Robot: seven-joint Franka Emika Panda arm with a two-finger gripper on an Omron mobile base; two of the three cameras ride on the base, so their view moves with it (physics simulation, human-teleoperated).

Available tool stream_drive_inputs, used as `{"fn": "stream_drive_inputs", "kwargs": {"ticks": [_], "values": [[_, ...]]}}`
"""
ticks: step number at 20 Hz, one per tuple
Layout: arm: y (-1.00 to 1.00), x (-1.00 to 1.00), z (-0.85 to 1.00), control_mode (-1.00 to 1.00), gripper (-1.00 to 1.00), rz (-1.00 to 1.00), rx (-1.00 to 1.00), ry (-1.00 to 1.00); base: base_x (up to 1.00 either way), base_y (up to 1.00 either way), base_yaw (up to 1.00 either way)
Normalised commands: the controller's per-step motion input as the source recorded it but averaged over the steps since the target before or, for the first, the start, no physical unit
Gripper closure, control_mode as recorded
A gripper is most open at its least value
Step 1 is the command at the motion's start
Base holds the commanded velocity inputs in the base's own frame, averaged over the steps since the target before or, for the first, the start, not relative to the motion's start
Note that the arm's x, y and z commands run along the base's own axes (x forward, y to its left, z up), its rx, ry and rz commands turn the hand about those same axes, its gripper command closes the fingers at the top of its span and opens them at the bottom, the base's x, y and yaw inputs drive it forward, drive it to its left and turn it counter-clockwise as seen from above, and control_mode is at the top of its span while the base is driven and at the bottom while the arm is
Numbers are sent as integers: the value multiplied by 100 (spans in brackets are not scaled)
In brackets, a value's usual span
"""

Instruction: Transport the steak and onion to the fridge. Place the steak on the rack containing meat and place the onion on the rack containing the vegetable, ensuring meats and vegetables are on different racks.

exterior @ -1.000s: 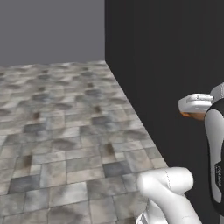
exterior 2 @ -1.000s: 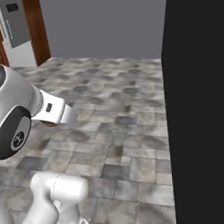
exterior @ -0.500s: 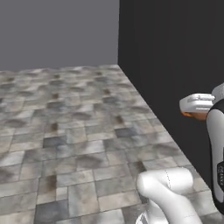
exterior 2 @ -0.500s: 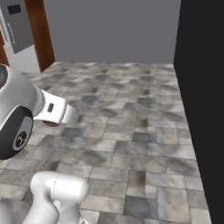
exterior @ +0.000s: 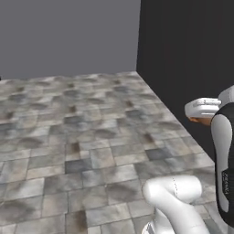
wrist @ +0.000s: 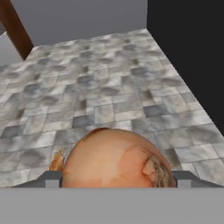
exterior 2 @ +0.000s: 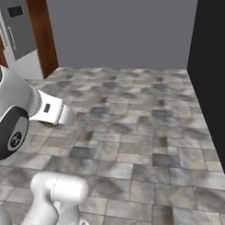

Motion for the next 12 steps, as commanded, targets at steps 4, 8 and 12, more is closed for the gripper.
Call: {"fn": "stream_drive_inputs", "kwargs": {"ticks": [4,8,12], "values": [[0,0,0,100,100,0,0,0,100,48,0],[0,0,0,100,100,0,0,0,100,83,0],[0,0,0,100,100,0,0,0,100,100,0]]}}
